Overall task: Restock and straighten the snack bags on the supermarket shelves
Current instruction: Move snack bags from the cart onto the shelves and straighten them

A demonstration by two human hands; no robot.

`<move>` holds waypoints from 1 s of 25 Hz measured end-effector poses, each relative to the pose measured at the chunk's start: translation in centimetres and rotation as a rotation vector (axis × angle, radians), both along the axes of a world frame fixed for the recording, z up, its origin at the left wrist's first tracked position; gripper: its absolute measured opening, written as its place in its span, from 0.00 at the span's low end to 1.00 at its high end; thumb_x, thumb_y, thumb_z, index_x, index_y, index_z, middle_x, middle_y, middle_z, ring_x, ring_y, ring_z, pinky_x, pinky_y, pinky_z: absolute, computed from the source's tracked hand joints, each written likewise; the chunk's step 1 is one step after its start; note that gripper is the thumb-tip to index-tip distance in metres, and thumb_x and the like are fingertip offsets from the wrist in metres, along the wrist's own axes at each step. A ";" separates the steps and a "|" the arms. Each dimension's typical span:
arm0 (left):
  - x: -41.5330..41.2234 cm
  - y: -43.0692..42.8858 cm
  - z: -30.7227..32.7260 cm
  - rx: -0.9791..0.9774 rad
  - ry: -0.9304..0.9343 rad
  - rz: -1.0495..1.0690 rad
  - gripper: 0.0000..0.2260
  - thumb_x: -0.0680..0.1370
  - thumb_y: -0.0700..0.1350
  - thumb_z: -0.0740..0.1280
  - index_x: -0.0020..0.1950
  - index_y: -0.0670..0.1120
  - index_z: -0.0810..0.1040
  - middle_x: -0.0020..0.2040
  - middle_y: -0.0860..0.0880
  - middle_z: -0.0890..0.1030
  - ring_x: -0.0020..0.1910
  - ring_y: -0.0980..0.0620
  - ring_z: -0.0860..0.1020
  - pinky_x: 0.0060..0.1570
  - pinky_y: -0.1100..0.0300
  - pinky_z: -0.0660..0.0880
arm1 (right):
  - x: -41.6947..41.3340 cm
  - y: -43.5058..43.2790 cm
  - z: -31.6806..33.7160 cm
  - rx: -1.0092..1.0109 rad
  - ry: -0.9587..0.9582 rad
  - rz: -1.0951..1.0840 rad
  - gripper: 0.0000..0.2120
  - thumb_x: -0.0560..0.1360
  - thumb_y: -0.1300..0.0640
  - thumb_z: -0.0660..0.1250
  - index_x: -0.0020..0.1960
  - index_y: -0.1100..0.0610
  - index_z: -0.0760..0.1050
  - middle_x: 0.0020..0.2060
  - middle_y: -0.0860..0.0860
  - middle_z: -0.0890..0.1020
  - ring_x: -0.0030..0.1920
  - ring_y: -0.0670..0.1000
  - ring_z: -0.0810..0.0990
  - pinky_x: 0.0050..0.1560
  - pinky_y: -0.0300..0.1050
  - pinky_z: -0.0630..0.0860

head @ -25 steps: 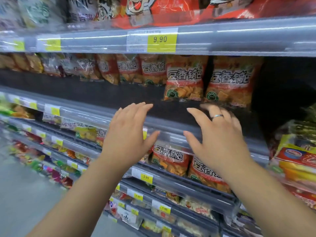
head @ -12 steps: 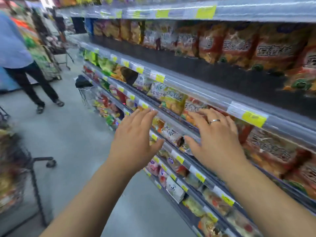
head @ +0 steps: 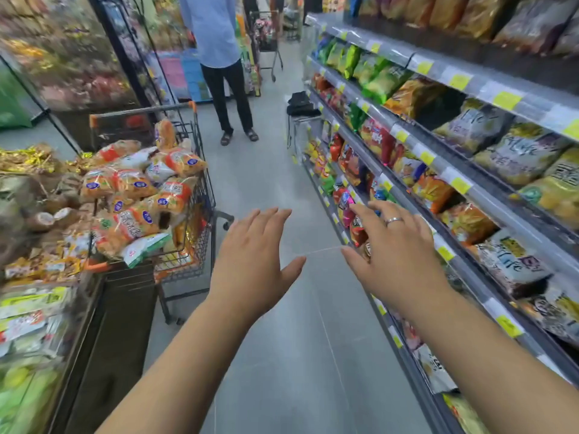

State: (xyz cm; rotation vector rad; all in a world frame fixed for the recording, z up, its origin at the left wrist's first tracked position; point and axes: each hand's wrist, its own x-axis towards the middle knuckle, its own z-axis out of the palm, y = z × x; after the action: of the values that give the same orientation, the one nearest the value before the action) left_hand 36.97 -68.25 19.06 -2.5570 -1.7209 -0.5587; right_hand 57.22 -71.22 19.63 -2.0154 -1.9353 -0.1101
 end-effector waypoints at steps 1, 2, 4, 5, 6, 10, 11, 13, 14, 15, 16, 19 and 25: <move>-1.9 0.6 -0.5 -0.014 0.004 0.039 0.32 0.75 0.60 0.66 0.76 0.50 0.63 0.74 0.49 0.69 0.75 0.45 0.63 0.74 0.49 0.58 | -1.7 1.5 -0.4 -0.008 0.014 0.045 0.31 0.72 0.43 0.69 0.72 0.51 0.67 0.68 0.55 0.71 0.70 0.58 0.67 0.70 0.63 0.60; -3.6 1.3 -0.8 -0.024 0.004 0.076 0.33 0.76 0.61 0.66 0.76 0.50 0.62 0.75 0.50 0.67 0.76 0.47 0.62 0.75 0.51 0.57 | -3.2 3.0 -0.9 -0.017 0.020 0.086 0.31 0.72 0.43 0.69 0.72 0.51 0.67 0.68 0.55 0.71 0.70 0.58 0.67 0.70 0.63 0.59; -6.6 2.9 -1.4 -0.044 -0.001 0.151 0.33 0.76 0.61 0.65 0.77 0.52 0.59 0.76 0.52 0.65 0.76 0.49 0.60 0.76 0.51 0.55 | -6.2 6.3 -1.9 -0.034 0.018 0.161 0.31 0.72 0.44 0.69 0.72 0.52 0.67 0.68 0.55 0.71 0.69 0.59 0.68 0.69 0.63 0.60; -8.0 3.9 -1.7 -0.056 -0.006 0.187 0.33 0.76 0.61 0.65 0.77 0.52 0.59 0.77 0.52 0.64 0.77 0.49 0.59 0.76 0.51 0.55 | -7.6 8.1 -2.4 -0.036 0.017 0.198 0.31 0.72 0.44 0.69 0.71 0.52 0.68 0.67 0.55 0.72 0.68 0.59 0.69 0.69 0.63 0.61; -9.4 4.9 -2.1 -0.065 -0.012 0.222 0.33 0.76 0.61 0.65 0.78 0.52 0.59 0.77 0.52 0.64 0.77 0.49 0.59 0.76 0.50 0.55 | -9.0 10.0 -2.9 -0.039 0.018 0.235 0.31 0.72 0.44 0.69 0.71 0.52 0.68 0.67 0.56 0.72 0.67 0.60 0.70 0.68 0.63 0.62; -14.1 9.5 -3.1 -0.073 0.019 0.352 0.34 0.76 0.60 0.66 0.77 0.50 0.60 0.75 0.50 0.66 0.76 0.48 0.61 0.75 0.51 0.57 | -14.3 17.8 -4.6 -0.078 0.012 0.366 0.31 0.73 0.43 0.67 0.73 0.51 0.65 0.69 0.55 0.70 0.69 0.59 0.68 0.69 0.61 0.62; -15.3 10.9 -3.2 -0.070 0.029 0.385 0.33 0.76 0.60 0.67 0.77 0.49 0.61 0.75 0.49 0.67 0.75 0.48 0.62 0.75 0.51 0.58 | -15.6 20.0 -4.8 -0.087 0.009 0.402 0.31 0.74 0.42 0.65 0.74 0.50 0.64 0.70 0.54 0.69 0.70 0.58 0.67 0.70 0.60 0.62; -17.4 13.5 -3.2 -0.068 0.028 0.456 0.33 0.75 0.58 0.68 0.76 0.48 0.63 0.73 0.48 0.69 0.73 0.47 0.65 0.74 0.51 0.59 | -18.3 24.1 -4.9 -0.112 0.002 0.480 0.31 0.75 0.41 0.64 0.75 0.49 0.61 0.71 0.53 0.68 0.71 0.57 0.65 0.70 0.59 0.60; -18.5 14.6 -3.2 -0.070 0.020 0.496 0.33 0.75 0.58 0.69 0.76 0.48 0.64 0.72 0.48 0.70 0.73 0.47 0.66 0.74 0.51 0.60 | -19.7 25.9 -4.9 -0.128 -0.007 0.515 0.31 0.75 0.41 0.63 0.75 0.48 0.61 0.71 0.53 0.67 0.71 0.57 0.64 0.71 0.58 0.59; -19.6 15.7 -3.3 -0.069 0.011 0.538 0.33 0.75 0.58 0.69 0.75 0.48 0.65 0.72 0.48 0.71 0.72 0.47 0.66 0.73 0.51 0.60 | -21.1 27.7 -4.9 -0.143 -0.019 0.548 0.31 0.75 0.41 0.63 0.75 0.48 0.60 0.71 0.53 0.67 0.72 0.56 0.63 0.71 0.58 0.59; -20.5 16.5 -3.3 -0.068 0.004 0.571 0.32 0.74 0.58 0.70 0.75 0.47 0.66 0.71 0.47 0.72 0.72 0.46 0.67 0.73 0.50 0.61 | -22.2 29.2 -5.0 -0.156 -0.029 0.574 0.31 0.75 0.40 0.62 0.75 0.47 0.59 0.71 0.52 0.66 0.72 0.56 0.63 0.71 0.58 0.59; -23.7 18.7 -4.0 -0.084 -0.016 0.662 0.33 0.74 0.58 0.70 0.75 0.47 0.65 0.71 0.47 0.72 0.71 0.46 0.68 0.72 0.52 0.62 | -26.0 33.2 -5.7 -0.191 -0.068 0.645 0.31 0.76 0.40 0.62 0.75 0.47 0.58 0.72 0.52 0.66 0.72 0.56 0.63 0.71 0.57 0.60; -31.7 24.0 -7.0 -0.165 -0.055 0.732 0.33 0.75 0.57 0.69 0.76 0.48 0.63 0.73 0.49 0.70 0.72 0.47 0.67 0.71 0.52 0.62 | -34.1 40.1 -8.6 -0.276 -0.103 0.693 0.31 0.76 0.39 0.61 0.75 0.46 0.58 0.72 0.52 0.65 0.72 0.56 0.63 0.71 0.58 0.61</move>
State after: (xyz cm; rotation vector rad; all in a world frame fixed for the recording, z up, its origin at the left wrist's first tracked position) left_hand 5.28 -44.27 12.07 -1.7685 -2.5880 -0.4497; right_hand 23.15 -31.17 11.01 -1.3781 -2.7170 0.2386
